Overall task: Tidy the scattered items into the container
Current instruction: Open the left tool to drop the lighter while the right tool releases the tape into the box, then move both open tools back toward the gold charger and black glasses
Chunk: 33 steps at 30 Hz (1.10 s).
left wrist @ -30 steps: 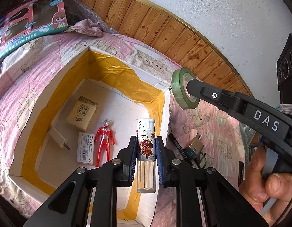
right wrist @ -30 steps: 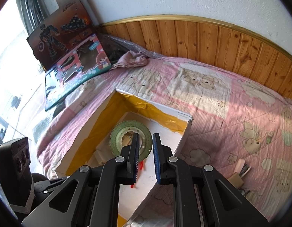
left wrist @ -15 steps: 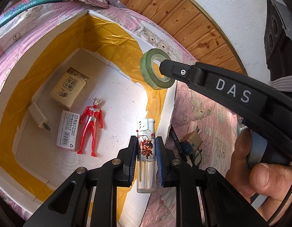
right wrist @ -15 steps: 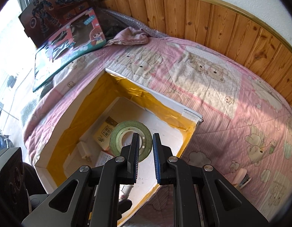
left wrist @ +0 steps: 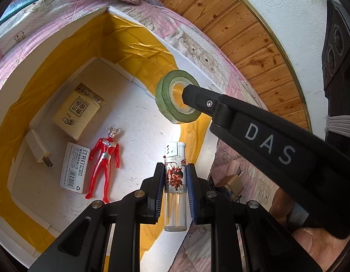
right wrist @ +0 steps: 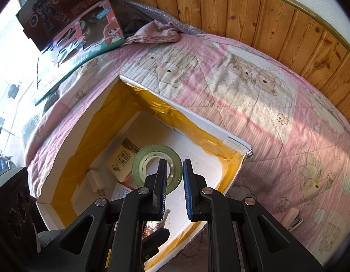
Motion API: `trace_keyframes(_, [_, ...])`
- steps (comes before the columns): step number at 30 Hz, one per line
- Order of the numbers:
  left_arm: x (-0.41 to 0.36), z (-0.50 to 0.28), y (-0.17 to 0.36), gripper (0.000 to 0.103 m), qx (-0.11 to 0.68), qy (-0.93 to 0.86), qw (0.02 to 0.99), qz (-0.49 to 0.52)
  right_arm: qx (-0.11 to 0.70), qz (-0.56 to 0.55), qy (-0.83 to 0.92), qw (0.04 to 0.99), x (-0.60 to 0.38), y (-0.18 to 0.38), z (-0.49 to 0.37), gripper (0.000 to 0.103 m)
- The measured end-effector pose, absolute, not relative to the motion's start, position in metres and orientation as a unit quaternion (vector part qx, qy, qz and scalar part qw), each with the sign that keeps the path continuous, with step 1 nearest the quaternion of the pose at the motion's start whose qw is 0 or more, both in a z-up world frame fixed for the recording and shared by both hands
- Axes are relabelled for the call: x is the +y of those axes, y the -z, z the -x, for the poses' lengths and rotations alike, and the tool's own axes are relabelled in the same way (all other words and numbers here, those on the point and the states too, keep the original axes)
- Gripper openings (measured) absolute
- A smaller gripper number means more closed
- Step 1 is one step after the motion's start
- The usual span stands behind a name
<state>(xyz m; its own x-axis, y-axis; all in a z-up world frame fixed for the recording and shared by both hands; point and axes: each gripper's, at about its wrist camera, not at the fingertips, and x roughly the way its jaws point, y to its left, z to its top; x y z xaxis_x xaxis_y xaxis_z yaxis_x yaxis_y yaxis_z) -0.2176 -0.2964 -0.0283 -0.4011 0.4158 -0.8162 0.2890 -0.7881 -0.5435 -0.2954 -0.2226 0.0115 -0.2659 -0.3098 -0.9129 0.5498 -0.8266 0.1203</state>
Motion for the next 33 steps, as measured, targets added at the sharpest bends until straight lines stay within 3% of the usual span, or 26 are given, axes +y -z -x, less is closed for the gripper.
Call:
trace_keyframes(4, [-0.297, 0.228, 0.030, 0.020, -0.305, -0.777, 0.057, 0.548, 0.109, -0.540, 0.791, 0.264, -0.219, -0.007, 0.298, 0.018])
trace_keyframes(8, [-0.301, 0.237, 0.040, 0.033, -0.277, -0.777, 0.052, 0.563, 0.067, -0.536, 0.799, 0.263, -0.201, -0.010, 0.298, 0.019])
trace_keyframes(20, [-0.313, 0.179, -0.027, 0.033, -0.219, -0.844, 0.051, 0.487, -0.034, -0.440, 0.828, 0.345, -0.142, -0.076, 0.214, 0.021])
trace_keyframes(33, [-0.244, 0.095, -0.064, 0.033, -0.101, -0.888, 0.106, 0.437, -0.093, -0.444, 0.814, 0.364, -0.048, -0.039, 0.114, 0.021])
